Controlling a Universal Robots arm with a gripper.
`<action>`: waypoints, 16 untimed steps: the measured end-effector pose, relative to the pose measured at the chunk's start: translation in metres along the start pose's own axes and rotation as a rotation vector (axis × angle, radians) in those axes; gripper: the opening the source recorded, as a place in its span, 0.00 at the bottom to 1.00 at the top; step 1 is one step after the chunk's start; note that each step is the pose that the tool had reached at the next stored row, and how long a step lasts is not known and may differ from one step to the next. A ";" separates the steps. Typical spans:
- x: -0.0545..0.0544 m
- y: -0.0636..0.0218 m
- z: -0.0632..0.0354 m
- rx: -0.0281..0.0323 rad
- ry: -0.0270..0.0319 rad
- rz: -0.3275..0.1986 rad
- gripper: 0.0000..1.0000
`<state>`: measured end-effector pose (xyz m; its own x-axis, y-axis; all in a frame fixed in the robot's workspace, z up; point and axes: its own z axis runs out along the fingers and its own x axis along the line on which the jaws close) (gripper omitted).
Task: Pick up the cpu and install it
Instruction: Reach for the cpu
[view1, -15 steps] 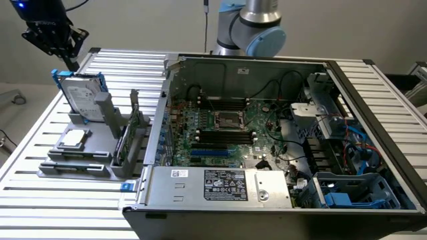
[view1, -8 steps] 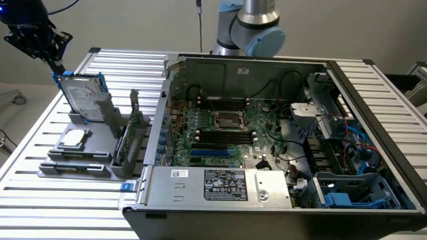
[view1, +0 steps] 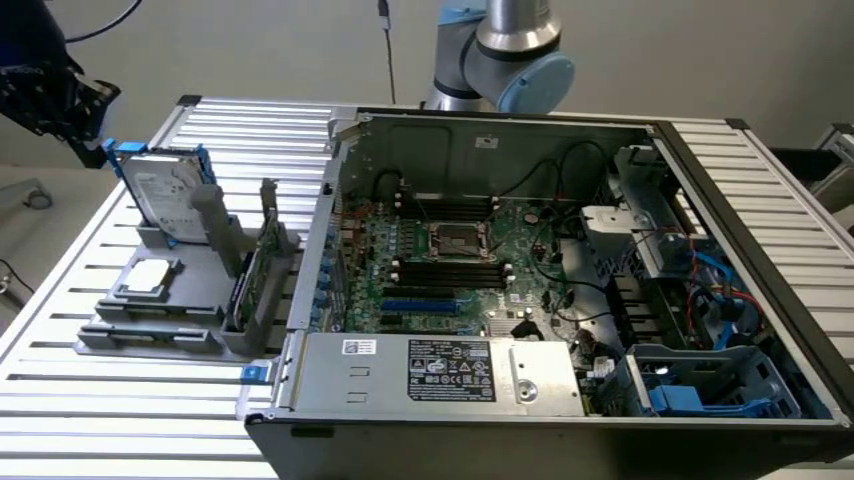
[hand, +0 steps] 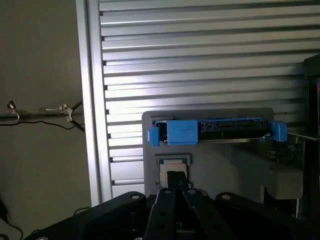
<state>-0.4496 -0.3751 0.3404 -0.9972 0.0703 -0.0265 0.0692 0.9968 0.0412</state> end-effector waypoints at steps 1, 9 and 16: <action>0.000 -0.0042 0.0006 -0.0001 0.0004 0.000 0.11; -0.006 -0.0187 0.0120 0.0005 0.0136 -0.009 0.11; -0.010 -0.0188 0.0148 0.0012 0.0249 -0.015 0.11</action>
<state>-0.4404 -0.3940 0.3251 -0.9985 0.0540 -0.0022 0.0539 0.9978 0.0398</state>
